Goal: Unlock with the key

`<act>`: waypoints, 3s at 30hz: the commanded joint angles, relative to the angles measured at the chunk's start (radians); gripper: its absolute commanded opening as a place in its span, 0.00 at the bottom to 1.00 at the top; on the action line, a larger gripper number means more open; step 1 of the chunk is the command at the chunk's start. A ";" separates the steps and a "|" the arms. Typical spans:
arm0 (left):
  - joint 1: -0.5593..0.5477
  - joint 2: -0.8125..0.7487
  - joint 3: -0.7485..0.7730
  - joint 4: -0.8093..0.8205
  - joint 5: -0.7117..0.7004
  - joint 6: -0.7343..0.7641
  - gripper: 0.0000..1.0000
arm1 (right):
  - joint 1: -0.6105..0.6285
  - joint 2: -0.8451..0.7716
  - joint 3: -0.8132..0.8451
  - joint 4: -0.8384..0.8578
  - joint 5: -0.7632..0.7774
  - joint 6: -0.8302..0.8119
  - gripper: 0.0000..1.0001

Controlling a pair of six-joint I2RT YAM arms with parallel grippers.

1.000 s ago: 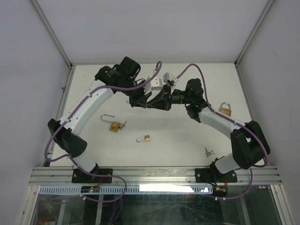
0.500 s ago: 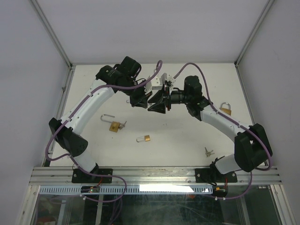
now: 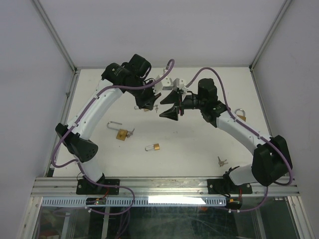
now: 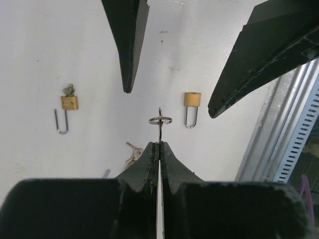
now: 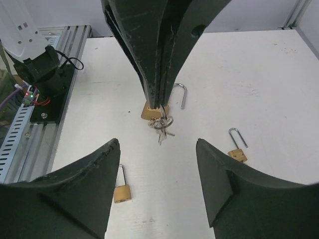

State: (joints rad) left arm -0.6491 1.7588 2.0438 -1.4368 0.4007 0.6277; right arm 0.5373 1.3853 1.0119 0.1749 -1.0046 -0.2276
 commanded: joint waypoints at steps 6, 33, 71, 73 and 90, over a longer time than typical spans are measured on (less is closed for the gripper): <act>-0.055 -0.021 0.011 -0.011 -0.167 0.001 0.00 | 0.026 0.064 -0.033 0.516 0.002 0.238 0.57; -0.055 -0.021 -0.009 -0.010 -0.055 -0.016 0.00 | 0.022 0.024 -0.120 0.599 -0.037 0.302 0.42; -0.052 -0.012 0.008 0.005 -0.009 -0.039 0.00 | 0.022 0.093 -0.155 0.755 -0.016 0.426 0.43; -0.051 -0.012 0.007 0.005 -0.007 -0.040 0.00 | 0.024 0.100 -0.147 0.756 -0.021 0.439 0.41; -0.047 -0.011 0.004 0.008 0.008 -0.039 0.00 | 0.005 0.084 -0.170 0.761 -0.019 0.434 0.39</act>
State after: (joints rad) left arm -0.6941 1.7634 2.0296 -1.4651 0.3756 0.6006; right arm 0.5339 1.4837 0.8036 0.8921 -1.0290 0.2077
